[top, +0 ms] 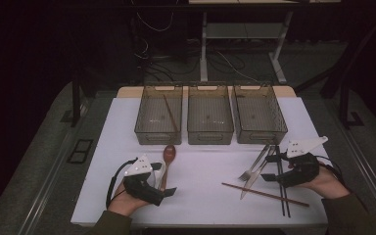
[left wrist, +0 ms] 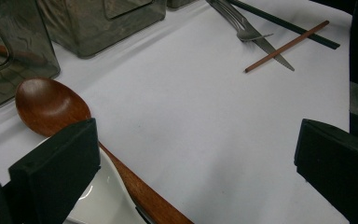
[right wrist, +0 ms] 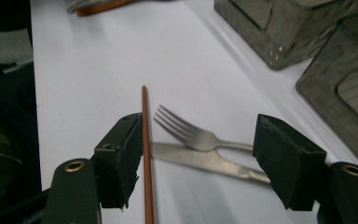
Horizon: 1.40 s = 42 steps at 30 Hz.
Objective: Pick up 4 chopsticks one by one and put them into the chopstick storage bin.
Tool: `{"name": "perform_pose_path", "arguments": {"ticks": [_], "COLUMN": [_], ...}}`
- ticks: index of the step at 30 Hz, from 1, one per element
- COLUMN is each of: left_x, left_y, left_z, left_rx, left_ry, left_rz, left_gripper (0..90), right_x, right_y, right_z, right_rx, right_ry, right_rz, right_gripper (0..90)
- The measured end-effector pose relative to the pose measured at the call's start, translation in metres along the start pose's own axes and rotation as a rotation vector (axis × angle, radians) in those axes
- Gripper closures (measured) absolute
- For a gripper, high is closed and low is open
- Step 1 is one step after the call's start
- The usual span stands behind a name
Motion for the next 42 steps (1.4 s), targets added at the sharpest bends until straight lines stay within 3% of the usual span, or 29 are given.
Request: {"name": "perform_pose_path", "arguments": {"ticks": [11, 15, 22, 26, 33, 34, 42], "left_x": [0.002, 0.003, 0.003, 0.004, 0.003, 0.003, 0.004], "left_y": [-0.001, -0.002, -0.002, -0.002, -0.003, -0.003, -0.003], "left_z": [0.003, 0.002, 0.003, 0.002, 0.004, 0.003, 0.003], "left_rx": [0.004, -0.001, 0.003, 0.004, 0.0, -0.001, -0.004], "left_ry": [0.012, 0.012, 0.013, 0.012, 0.012, 0.011, 0.01], "left_rz": [0.009, 0.009, 0.01, 0.013, 0.011, 0.011, 0.01], "left_gripper": [0.0, 0.0, 0.0, 0.0, 0.0, 0.0, 0.0], "right_x": [-0.002, -0.003, -0.002, -0.003, -0.002, -0.001, -0.003], "right_y": [-0.026, -0.034, -0.046, -0.047, -0.051, -0.051, -0.052], "right_z": [-0.004, -0.008, -0.008, -0.01, -0.016, -0.016, -0.021], "right_rx": [-0.096, -0.134, -0.173, -0.186, -0.24, -0.25, -0.279], "right_ry": [0.042, 0.029, 0.026, 0.05, 0.058, 0.057, 0.059], "right_rz": [-0.013, -0.012, -0.012, -0.007, 0.022, 0.044, 0.076], "right_gripper": [41.2, 44.9, 57.5, 62.7, 70.4, 70.8, 76.0]}}
Point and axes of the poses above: each handheld gripper's, and its own axes: z roughly backward along the jaws, y roughly out of its top, x roughly to its right, the point moved 2 cm from there along -z, roughly forward along the jaws, and after that the axes turned 13 degrees about -z, right-handed, at the moved point
